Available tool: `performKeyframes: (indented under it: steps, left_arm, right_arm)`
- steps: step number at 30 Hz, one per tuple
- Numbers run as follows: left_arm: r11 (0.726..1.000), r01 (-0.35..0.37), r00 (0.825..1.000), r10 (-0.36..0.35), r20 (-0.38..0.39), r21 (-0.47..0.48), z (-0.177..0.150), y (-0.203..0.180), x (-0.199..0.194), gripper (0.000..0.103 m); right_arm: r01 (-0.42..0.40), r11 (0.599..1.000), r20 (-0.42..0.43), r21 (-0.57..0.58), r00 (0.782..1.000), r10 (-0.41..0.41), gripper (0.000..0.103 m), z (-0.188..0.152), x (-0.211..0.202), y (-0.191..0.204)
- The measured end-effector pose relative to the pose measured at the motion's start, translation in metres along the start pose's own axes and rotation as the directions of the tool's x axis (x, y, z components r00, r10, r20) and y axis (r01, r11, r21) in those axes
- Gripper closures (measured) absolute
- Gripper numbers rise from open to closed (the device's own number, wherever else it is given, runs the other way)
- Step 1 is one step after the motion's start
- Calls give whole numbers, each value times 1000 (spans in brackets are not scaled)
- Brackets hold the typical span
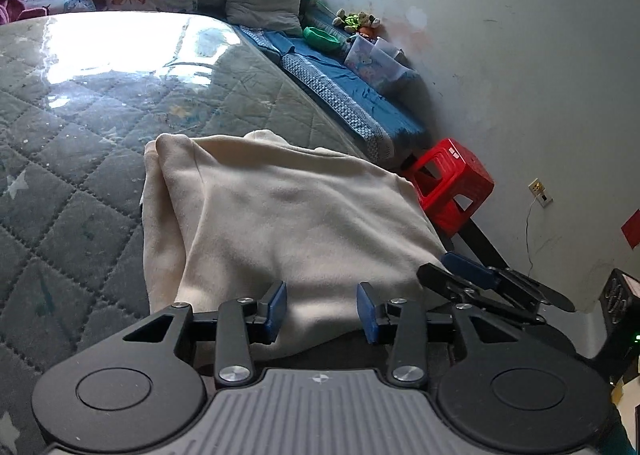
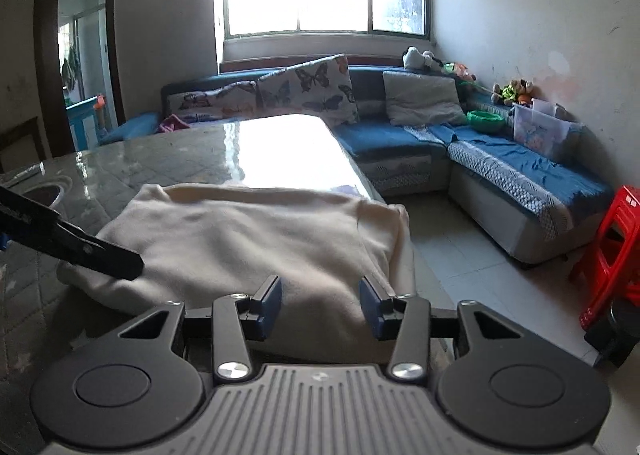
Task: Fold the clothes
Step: 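Open both grippers and release the folded sweatshirt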
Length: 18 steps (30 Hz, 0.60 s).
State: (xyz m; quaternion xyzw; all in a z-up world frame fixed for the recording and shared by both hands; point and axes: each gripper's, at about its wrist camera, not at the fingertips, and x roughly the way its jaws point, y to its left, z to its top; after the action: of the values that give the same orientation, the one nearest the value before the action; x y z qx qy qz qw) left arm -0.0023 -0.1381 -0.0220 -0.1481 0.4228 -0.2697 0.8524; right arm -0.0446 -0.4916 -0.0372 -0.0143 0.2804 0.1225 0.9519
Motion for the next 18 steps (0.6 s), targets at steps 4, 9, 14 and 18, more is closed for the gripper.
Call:
performKeyframes:
  steps: [4, 9, 14, 18]
  left_arm:
    - [1000, -1, 1000, 1, 18, -2, -2, 2, -11, 57]
    - [999, -19, 999, 20, 31, -33, -7, 12, -19, 54]
    - [998, -21, 999, 22, 26, -53, -11, 19, -22, 49]
    - [999, -24, 999, 25, 36, -30, -12, 13, -25, 41]
  right_arm:
    - [-6, 1000, 21, -6, 1000, 6, 58, 3, -5, 5]
    - [-30, 999, 18, -17, 999, 30, 46, 1, 0, 13]
    - [-23, 999, 13, -22, 1000, 23, 33, -2, 3, 21]
    - [-25, 1000, 30, -15, 999, 25, 19, 0, -1, 25]
